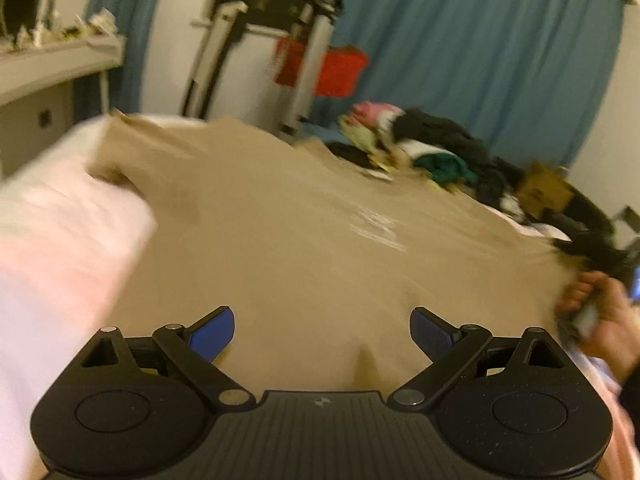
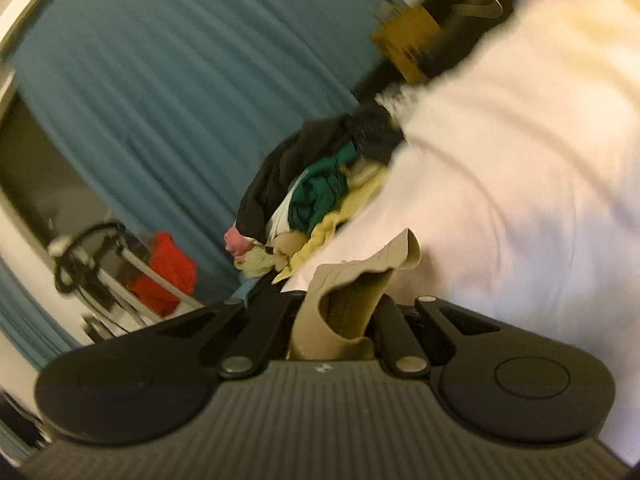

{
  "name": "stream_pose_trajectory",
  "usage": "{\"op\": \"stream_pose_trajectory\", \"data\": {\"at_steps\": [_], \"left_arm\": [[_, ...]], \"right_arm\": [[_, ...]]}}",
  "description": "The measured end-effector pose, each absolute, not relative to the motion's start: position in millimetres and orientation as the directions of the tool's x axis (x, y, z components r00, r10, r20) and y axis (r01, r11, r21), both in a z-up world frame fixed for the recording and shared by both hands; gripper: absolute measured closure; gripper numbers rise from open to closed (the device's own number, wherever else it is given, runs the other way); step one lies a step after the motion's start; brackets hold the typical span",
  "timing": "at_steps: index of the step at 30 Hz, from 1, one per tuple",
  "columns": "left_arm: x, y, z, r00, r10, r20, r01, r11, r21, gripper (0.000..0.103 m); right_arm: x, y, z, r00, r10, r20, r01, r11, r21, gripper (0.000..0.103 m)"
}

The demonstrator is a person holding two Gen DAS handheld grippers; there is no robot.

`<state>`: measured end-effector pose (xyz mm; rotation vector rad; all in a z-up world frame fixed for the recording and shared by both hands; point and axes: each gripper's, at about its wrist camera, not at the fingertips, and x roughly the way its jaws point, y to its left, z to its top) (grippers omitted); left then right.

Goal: Fold clothes

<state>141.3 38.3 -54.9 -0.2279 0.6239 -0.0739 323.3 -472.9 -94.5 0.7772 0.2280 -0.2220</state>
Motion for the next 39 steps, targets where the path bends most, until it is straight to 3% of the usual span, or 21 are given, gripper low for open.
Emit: {"op": "stream_pose_trajectory", "data": {"at_steps": [8,15,21,26,27,28,30,39], "left_arm": [[123.8,85.9,-14.6,0.859,-0.065,-0.509,-0.055,0.975,-0.217,0.006],[116.9,119.5,-6.8,0.878,-0.059,-0.476,-0.067,0.968,-0.242,0.004],[131.3,136.0,-21.3,0.868,-0.059,-0.494,-0.080,0.964,-0.255,0.004],[144.8,138.1,-41.1,0.848,-0.056,-0.528,-0.091,0.964,-0.248,0.004],[147.9,137.8,-45.3,0.843,-0.056,-0.536,-0.094,0.964,-0.249,0.004],[151.4,137.5,-49.3,0.837,-0.059,-0.545,-0.096,0.963,-0.251,0.004],[158.2,135.8,-56.1,0.823,-0.072,-0.563,-0.093,0.961,-0.259,0.004],[150.9,117.8,-63.0,0.804,-0.074,-0.591,-0.090,0.966,-0.243,0.004]], "right_arm": [[314.6,-371.6,0.5,0.943,-0.238,-0.232,0.298,0.913,0.277,0.098],[341.1,-219.5,10.2,0.969,-0.187,-0.162,0.175,0.981,-0.087,0.098],[374.9,-122.2,-49.3,0.951,-0.053,-0.304,-0.004,0.983,-0.182,0.098],[410.7,-113.8,-81.8,0.886,0.046,-0.462,-0.089,0.993,-0.071,0.094],[415.4,-116.0,-83.1,0.868,0.075,-0.490,-0.109,0.993,-0.041,0.086],[416.7,-116.1,-80.4,0.858,0.097,-0.505,-0.128,0.991,-0.028,0.054],[415.5,-117.2,-73.4,0.843,0.135,-0.521,-0.160,0.987,-0.002,0.007],[299.0,-173.7,11.8,0.897,0.195,-0.396,-0.142,0.977,0.160,0.008]]}}
